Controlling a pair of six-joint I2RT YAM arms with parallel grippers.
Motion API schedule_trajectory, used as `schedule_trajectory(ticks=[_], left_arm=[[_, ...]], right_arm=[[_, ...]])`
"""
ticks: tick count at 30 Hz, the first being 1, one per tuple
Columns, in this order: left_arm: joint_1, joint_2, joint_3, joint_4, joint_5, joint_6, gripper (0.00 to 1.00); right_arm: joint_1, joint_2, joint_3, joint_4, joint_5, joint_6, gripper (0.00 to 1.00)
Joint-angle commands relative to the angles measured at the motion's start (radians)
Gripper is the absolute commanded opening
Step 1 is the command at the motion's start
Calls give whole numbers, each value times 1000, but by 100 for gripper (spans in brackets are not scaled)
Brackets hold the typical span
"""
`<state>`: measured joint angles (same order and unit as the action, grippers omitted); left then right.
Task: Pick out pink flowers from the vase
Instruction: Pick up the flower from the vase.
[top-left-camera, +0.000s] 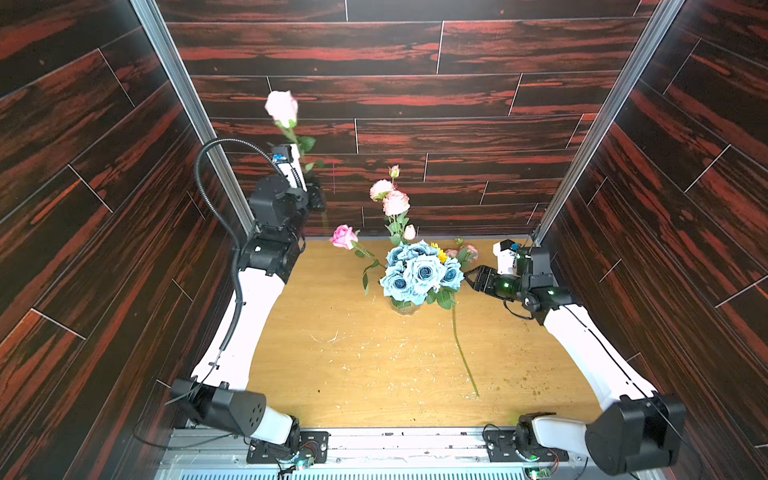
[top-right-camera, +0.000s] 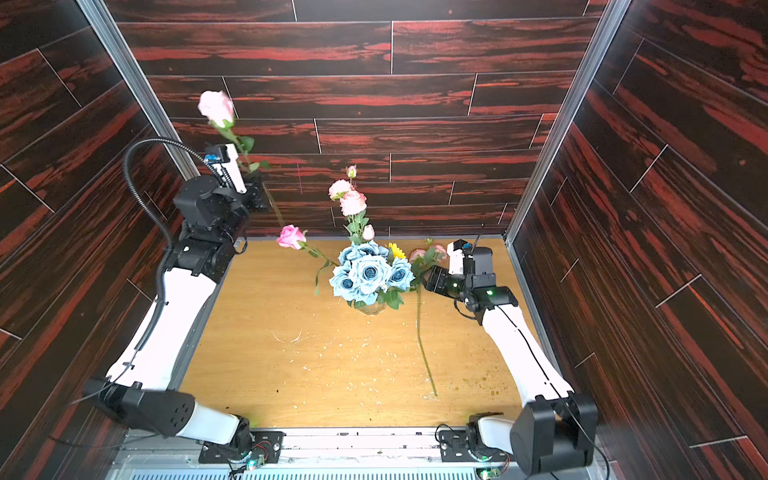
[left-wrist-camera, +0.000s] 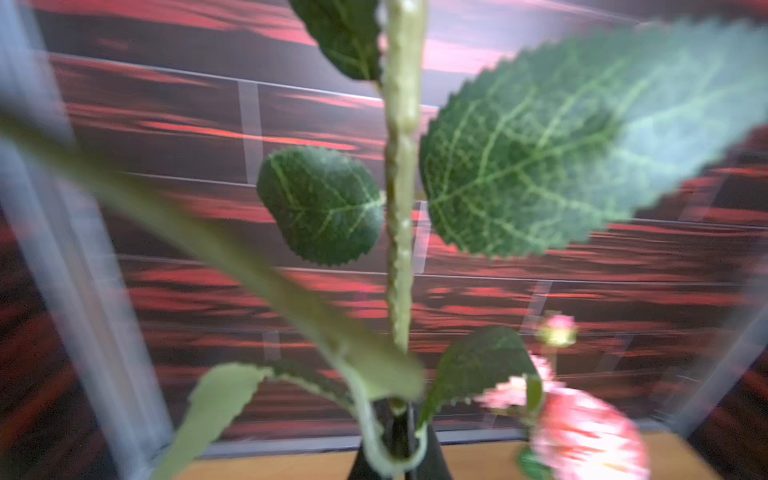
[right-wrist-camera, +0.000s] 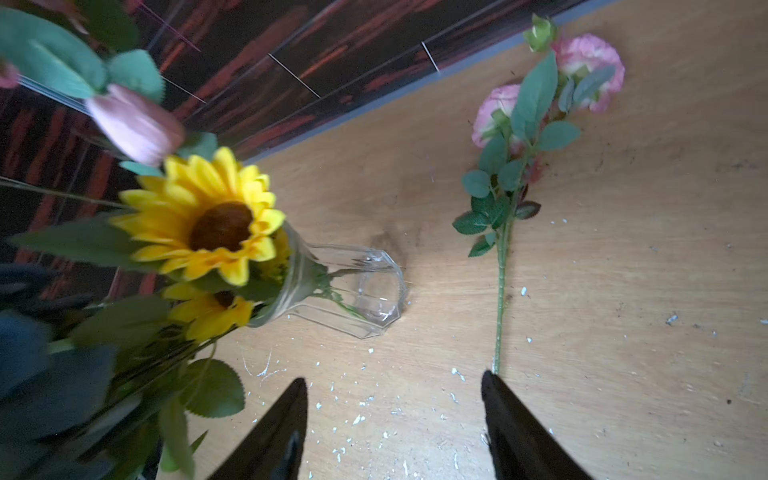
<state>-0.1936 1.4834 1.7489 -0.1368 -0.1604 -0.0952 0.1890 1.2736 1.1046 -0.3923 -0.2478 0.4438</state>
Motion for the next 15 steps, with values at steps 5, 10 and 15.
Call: schedule_trajectory(ticks=[5,10,15], left_arm=[[2,-123,-139,-156,-297,30,0],[0,-338,-479,-27,-130,-94,0],[0,-548,-734,71,225,-167,0]], right_arm=[[64,-28,0,-3,-7,-39,68],[81,-181,-81,87,56,-31,68],[83,-388,-157,214,-4,-31,69]])
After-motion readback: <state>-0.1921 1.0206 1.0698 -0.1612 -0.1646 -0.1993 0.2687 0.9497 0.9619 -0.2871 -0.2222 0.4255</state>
